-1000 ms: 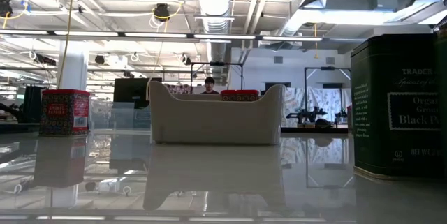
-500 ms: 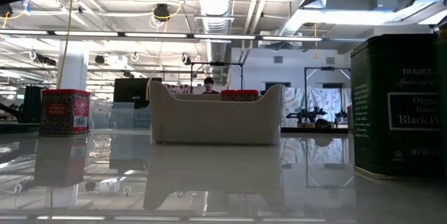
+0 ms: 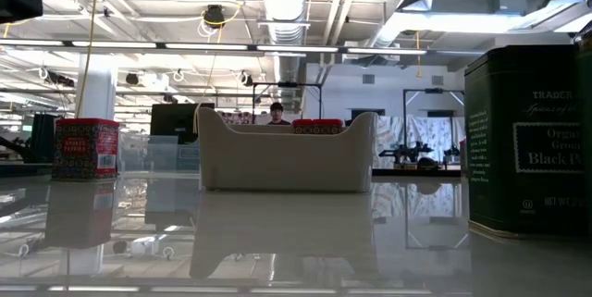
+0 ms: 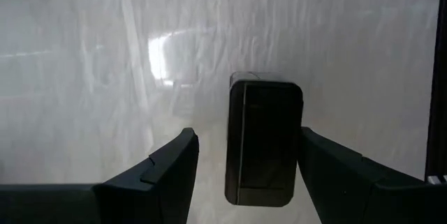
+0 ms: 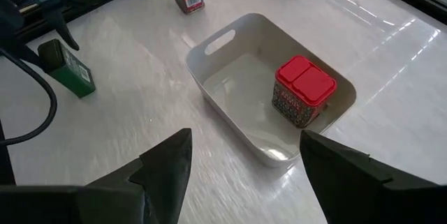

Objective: Sort spices by type
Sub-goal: Put the bottom left black seasoning can into the transparent bin

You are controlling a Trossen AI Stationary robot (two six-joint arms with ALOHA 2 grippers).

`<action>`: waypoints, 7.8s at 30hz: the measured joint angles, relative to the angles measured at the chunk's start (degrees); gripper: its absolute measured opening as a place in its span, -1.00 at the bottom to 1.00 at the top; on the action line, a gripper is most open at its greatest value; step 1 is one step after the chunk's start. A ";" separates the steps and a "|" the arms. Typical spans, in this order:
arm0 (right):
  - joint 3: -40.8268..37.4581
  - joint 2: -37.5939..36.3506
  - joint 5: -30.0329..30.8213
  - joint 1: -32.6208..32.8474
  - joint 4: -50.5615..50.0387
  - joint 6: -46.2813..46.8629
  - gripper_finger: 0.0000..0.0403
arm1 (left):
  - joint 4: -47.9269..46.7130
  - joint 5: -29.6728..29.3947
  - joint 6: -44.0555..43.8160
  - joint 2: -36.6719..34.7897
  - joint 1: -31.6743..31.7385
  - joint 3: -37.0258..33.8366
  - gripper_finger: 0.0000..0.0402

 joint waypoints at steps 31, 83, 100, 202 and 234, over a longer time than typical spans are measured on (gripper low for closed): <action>0.00 0.00 0.04 0.00 -0.29 0.02 0.45 | 1.46 -0.26 -2.58 0.00 0.18 0.07 0.02; -18.21 -10.97 -3.18 8.99 5.78 1.50 0.45 | -3.01 -5.75 5.01 -14.85 22.46 2.51 -0.39; -37.75 -40.23 -8.83 -15.12 14.53 -11.35 0.45 | -8.00 5.99 50.21 -25.70 74.35 2.52 -0.39; -37.77 -34.40 -38.45 -47.71 28.54 -31.85 0.45 | -10.39 5.83 108.87 5.64 101.04 13.60 -0.39; -37.77 -33.22 -38.45 -47.50 29.62 -29.94 0.45 | -7.09 12.27 106.18 5.66 101.92 9.01 -0.39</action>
